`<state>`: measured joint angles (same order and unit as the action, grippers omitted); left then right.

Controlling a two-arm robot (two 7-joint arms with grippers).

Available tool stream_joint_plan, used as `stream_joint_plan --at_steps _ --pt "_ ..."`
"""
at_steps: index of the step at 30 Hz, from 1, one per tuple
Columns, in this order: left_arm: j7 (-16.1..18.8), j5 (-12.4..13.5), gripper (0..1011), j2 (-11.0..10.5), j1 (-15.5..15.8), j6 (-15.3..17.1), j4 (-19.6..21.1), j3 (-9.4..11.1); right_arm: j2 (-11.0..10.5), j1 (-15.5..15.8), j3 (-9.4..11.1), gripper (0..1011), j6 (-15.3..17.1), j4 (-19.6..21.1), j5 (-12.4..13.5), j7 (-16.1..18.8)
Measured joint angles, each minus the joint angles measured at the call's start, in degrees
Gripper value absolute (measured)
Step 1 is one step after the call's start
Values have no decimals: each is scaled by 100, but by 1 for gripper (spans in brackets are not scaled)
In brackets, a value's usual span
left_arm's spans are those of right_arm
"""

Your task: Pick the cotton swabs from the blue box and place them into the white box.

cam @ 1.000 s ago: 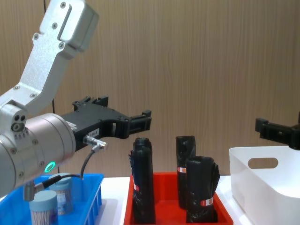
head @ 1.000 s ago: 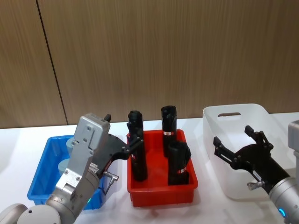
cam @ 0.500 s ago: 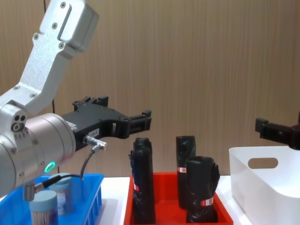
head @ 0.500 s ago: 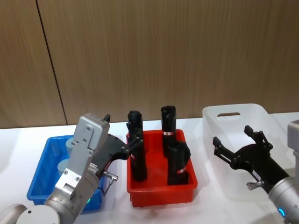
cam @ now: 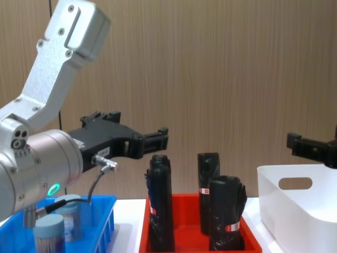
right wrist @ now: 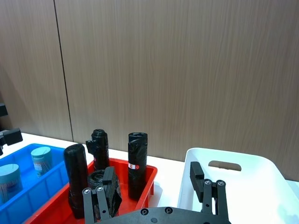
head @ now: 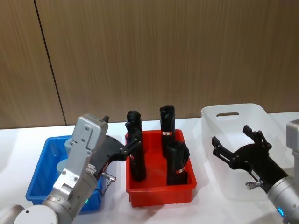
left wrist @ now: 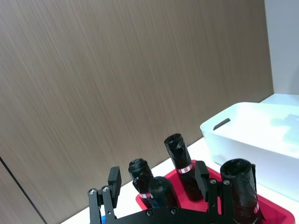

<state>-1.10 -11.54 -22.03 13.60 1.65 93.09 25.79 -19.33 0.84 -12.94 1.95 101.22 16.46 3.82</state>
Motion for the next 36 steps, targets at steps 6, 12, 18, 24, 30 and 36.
stream_joint_plan --at_steps 6,12,18,24,30,36 --pt "-55 -139 1003 -36 -8 116 -41 -54 0 0 0 1002 0 0 0 0" --pt "-50 -336 1003 -84 -39 206 -76 -127 0 0 0 1002 0 0 0 0" --pt "111 -643 1003 -150 -108 325 -80 -222 0 0 0 1002 0 0 0 0" --pt "409 -1019 1003 -224 -233 469 -38 -326 0 0 0 1002 0 0 0 0" --pt "719 -1375 1003 -298 -368 661 30 -418 0 0 0 1002 0 0 0 0" --pt "980 -1668 1003 -363 -471 942 88 -501 0 0 0 1002 0 0 0 0"
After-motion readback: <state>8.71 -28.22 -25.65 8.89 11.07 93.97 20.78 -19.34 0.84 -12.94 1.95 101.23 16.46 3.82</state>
